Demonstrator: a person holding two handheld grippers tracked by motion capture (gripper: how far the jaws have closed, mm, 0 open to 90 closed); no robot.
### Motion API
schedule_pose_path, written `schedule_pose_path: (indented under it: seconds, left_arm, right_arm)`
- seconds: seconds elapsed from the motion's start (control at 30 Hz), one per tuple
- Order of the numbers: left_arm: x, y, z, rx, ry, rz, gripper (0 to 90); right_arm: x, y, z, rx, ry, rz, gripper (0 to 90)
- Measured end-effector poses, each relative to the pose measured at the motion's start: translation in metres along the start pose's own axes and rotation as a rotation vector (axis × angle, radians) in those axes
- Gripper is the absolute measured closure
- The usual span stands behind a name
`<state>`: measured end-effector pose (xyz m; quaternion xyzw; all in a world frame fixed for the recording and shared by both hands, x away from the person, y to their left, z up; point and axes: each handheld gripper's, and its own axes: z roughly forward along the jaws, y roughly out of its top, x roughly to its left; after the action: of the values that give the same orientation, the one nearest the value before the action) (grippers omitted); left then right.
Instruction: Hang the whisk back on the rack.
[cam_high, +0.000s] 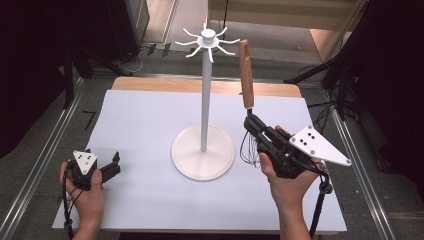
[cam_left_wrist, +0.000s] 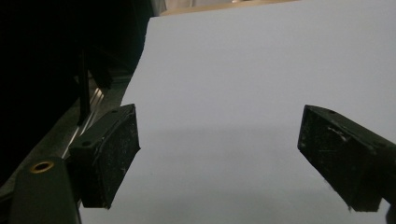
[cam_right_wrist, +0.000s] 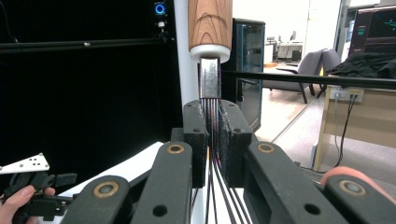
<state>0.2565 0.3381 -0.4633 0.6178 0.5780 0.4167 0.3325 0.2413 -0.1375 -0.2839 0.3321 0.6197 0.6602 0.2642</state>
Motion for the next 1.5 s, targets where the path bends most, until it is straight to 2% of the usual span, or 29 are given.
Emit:
schedule_pose_path:
  seconds: [0.8,1.5]
  left_arm:
    - [0.000,0.000,0.000,0.002,0.001,0.001,13.3]
    - [0.000,0.000,0.000,0.001,-0.002,-0.002,13.3]
  right_arm:
    - [0.003,-0.003,0.006,0.005,0.019,0.001,84.3]
    - [0.004,-0.011,0.017,0.034,0.019,0.005,84.2]
